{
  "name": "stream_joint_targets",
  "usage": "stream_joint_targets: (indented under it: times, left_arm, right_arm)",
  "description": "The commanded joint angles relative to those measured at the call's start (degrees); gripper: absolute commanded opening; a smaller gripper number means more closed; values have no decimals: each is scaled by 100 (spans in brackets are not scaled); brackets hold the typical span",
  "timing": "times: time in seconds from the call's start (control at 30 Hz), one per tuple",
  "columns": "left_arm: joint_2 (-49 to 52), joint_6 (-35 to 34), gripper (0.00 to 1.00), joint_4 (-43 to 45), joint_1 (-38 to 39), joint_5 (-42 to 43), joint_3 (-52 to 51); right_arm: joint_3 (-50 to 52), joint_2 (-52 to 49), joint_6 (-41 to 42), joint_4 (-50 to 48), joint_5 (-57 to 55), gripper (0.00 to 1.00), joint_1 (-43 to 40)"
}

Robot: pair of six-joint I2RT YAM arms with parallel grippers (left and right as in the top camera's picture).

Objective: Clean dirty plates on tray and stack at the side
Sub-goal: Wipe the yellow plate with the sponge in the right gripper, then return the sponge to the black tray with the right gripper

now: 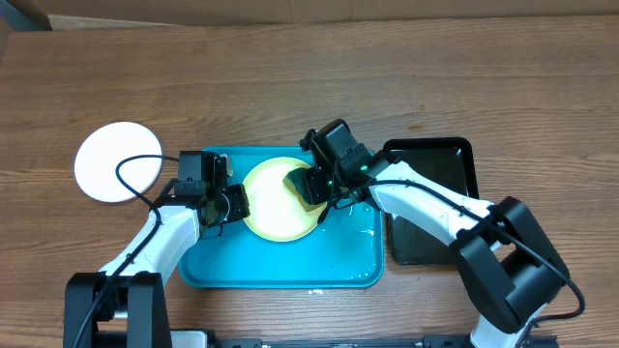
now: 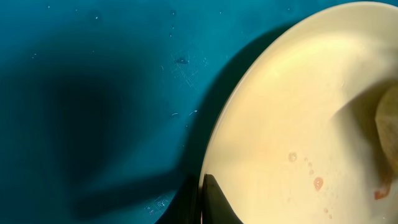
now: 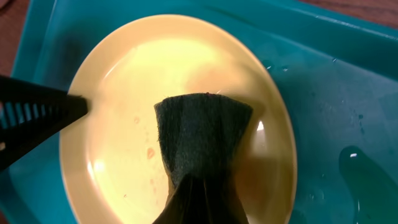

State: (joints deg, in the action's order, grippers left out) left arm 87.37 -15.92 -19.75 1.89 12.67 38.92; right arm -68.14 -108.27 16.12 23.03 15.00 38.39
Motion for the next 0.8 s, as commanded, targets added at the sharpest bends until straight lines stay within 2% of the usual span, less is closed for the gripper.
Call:
stream_joint_targets:
  times: [0.0,0.17,0.33,0.57,0.77]
  left_arm:
    - [37,116,4,-31,39,24,-52]
    - [37,116,4,-31,39,24,-52]
    - [37,114,4,-28,39,24,-52]
    - [37,116,4,-11,39,26,-52]
    - [37,114,4,-13,39,26,-52]
  right_arm:
    - [-37,-190,291,-37,-151,4,28]
    - [13,-494,748,26,-146,4,68]
    - [175,-699,1558,-46,-155,4,269]
    - [876,-702,2026,-1440,-485,4,669]
    - [883,-535,2138,-2013,-256,4,730]
